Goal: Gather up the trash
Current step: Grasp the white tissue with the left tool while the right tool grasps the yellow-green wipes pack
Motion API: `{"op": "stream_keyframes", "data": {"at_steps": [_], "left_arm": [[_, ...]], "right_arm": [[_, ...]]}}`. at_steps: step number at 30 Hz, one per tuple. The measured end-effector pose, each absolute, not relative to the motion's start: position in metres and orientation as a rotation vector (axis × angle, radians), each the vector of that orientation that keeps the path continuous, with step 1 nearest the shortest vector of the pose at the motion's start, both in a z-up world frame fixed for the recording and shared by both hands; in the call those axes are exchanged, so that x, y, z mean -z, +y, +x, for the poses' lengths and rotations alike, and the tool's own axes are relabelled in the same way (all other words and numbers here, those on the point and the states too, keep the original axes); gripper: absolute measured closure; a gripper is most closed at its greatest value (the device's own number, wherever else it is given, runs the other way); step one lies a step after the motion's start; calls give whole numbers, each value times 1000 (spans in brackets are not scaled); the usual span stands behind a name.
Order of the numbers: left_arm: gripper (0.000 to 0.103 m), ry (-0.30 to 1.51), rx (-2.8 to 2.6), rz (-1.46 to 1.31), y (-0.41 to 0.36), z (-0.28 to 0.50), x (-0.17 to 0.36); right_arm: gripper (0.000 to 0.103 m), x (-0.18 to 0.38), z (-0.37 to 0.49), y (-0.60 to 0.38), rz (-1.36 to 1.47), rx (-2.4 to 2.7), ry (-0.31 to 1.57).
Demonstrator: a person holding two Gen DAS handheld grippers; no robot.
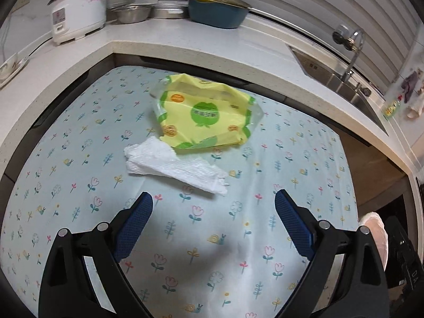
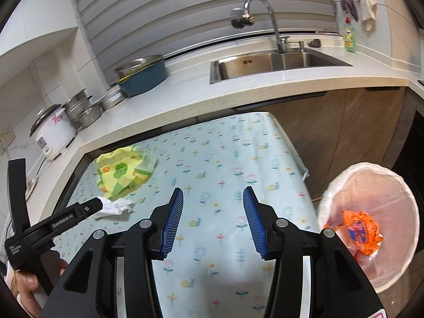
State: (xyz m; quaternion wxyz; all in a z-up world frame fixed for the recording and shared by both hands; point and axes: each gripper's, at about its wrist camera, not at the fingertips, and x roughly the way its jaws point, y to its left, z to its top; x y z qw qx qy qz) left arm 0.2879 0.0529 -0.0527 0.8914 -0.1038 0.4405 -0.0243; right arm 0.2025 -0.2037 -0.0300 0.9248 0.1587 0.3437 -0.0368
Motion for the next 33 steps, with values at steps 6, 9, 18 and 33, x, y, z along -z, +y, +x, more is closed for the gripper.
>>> {"op": "stream_keyframes", "data": {"at_steps": [6, 9, 18, 33], "left_arm": [[15, 955, -31, -289, 76, 313, 64], [19, 975, -54, -309, 81, 326, 72], [53, 1045, -70, -348, 90, 353, 101], [100, 967, -25, -327, 129, 348, 77]], "right_arm": [[57, 36, 228, -174, 302, 30, 730], [57, 40, 242, -162, 296, 9, 742], [57, 57, 283, -132, 289, -42, 784], [57, 67, 366, -88, 274, -126, 810]]}}
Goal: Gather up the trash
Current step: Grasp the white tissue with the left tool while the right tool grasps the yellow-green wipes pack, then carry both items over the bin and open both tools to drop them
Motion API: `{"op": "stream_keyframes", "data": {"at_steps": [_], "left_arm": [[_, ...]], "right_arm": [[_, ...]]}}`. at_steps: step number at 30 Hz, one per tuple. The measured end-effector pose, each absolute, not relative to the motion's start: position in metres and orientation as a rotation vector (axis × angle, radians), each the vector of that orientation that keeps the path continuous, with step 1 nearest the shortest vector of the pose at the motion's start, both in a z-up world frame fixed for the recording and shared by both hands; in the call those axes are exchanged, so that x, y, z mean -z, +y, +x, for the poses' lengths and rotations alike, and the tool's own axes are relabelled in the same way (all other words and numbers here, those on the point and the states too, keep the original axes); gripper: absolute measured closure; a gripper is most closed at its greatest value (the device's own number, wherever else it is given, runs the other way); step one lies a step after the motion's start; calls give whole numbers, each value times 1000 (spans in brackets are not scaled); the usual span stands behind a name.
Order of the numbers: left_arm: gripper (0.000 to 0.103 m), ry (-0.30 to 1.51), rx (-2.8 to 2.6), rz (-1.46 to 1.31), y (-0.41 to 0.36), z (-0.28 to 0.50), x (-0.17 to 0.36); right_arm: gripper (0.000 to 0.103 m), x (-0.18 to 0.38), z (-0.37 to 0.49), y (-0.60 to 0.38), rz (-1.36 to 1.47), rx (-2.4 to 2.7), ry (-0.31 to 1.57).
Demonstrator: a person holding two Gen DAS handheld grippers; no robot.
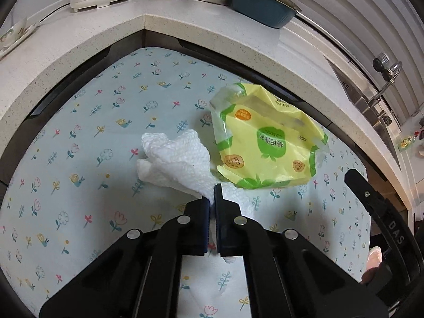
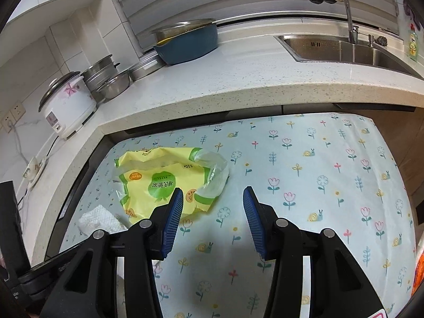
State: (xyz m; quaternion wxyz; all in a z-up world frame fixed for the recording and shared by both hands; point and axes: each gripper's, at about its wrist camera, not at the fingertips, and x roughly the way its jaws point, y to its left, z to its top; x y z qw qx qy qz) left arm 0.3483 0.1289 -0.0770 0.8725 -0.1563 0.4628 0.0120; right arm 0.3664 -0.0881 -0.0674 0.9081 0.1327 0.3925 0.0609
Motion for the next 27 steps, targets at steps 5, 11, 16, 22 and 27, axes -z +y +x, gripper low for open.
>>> {"op": "stream_keyframes", "data": {"at_steps": [5, 11, 16, 22, 27], "left_arm": [[100, 918, -59, -312, 147, 352, 65], [100, 910, -52, -315, 155, 368, 64], [100, 919, -38, -309, 152, 373, 69], [100, 915, -16, -296, 143, 368, 65], [100, 904, 19, -284, 123, 354, 52]], "right_arm": [[57, 83, 392, -84, 296, -134, 850], [57, 104, 412, -82, 357, -158, 899], [77, 119, 418, -74, 361, -174, 930], [94, 118, 409, -83, 396, -161, 920], [95, 97, 388, -102, 411, -123, 864]]}}
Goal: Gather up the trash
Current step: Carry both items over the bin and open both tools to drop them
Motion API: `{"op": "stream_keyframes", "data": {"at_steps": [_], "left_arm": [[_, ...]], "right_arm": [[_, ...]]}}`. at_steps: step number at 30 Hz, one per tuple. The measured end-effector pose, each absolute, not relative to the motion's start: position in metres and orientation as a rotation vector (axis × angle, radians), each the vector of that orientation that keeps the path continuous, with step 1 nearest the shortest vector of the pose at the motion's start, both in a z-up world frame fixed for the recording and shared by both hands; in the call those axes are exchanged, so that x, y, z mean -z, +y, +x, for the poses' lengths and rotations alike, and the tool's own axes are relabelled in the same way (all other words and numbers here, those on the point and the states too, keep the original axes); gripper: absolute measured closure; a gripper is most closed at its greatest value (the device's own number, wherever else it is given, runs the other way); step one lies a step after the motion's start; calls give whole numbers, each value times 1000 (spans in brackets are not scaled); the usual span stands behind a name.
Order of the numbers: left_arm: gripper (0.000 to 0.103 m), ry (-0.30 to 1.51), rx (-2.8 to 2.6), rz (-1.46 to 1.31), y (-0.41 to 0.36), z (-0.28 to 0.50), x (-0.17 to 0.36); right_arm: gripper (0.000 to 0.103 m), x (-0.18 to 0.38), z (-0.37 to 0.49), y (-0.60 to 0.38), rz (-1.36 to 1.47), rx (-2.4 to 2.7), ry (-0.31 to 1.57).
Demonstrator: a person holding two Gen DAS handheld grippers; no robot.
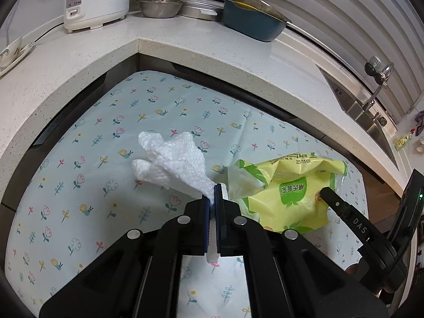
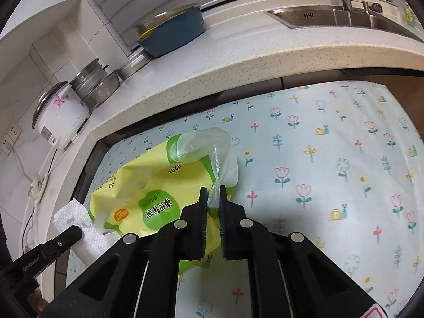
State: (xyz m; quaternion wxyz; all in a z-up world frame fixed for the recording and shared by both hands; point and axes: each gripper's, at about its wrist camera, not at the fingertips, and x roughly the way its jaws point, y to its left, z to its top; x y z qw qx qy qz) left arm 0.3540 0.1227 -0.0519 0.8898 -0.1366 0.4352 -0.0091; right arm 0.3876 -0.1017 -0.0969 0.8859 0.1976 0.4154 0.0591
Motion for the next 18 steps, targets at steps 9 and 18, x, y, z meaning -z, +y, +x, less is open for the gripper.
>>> {"op": "stream_keyframes", "data": {"at_steps": [9, 18], "left_arm": [[100, 872, 152, -237, 52, 311, 15], [100, 870, 323, -190, -31, 264, -12]], "right_arm": [[95, 40, 321, -160, 396, -14, 732], [95, 1, 237, -251, 432, 120, 628]]}}
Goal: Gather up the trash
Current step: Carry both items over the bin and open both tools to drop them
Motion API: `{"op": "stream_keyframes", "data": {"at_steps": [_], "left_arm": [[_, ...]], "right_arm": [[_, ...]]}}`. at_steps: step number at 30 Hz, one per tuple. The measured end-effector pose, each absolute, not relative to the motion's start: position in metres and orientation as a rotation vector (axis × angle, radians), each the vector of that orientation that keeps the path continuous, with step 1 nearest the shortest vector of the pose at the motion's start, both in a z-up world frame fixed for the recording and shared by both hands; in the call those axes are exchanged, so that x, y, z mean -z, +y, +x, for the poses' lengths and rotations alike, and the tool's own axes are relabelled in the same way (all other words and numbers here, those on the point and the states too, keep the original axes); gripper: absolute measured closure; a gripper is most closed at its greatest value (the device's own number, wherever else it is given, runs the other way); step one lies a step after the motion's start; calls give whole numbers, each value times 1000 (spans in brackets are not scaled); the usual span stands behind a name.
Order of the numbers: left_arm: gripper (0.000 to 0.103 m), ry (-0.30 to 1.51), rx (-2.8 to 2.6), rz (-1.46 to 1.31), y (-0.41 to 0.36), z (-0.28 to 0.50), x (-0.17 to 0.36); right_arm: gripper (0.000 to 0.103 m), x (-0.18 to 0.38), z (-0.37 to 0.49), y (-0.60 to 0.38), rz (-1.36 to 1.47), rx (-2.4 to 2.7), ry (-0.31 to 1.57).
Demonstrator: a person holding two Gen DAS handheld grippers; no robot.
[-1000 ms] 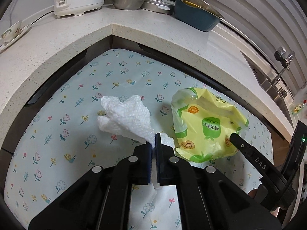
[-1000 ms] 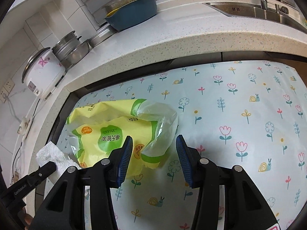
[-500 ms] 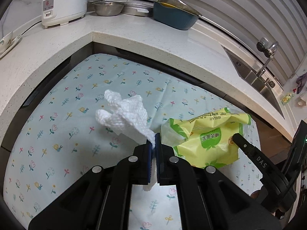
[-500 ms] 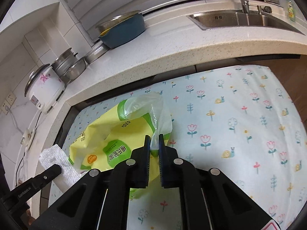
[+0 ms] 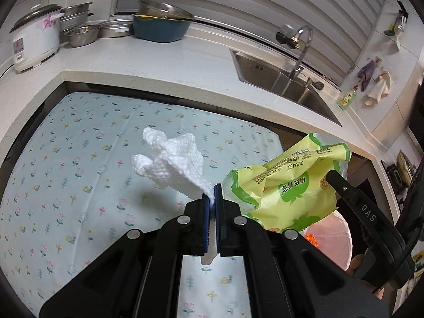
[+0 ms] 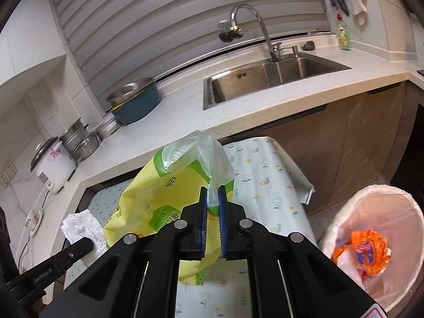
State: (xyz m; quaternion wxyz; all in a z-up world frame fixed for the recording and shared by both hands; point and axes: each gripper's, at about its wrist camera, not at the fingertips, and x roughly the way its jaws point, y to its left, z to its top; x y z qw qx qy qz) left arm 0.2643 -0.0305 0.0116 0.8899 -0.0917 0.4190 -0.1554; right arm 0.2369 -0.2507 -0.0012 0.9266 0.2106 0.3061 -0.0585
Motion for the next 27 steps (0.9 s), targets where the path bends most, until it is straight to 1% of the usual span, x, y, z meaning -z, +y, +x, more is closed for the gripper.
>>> {"op": "stream_keyframes", "data": {"at_steps": [7, 14, 21, 27], "left_arm": [[100, 885, 470, -133, -94, 234, -18], [100, 895, 574, -78, -147, 208, -17], [100, 896, 659, -12, -190, 193, -17], [100, 902, 675, 14, -208, 188, -13]], "right_arm": [[95, -4, 174, -314, 422, 246, 601], [95, 3, 121, -374, 466, 362, 587], [95, 19, 86, -415, 505, 455, 586], [95, 32, 71, -437, 512, 509, 598]]}}
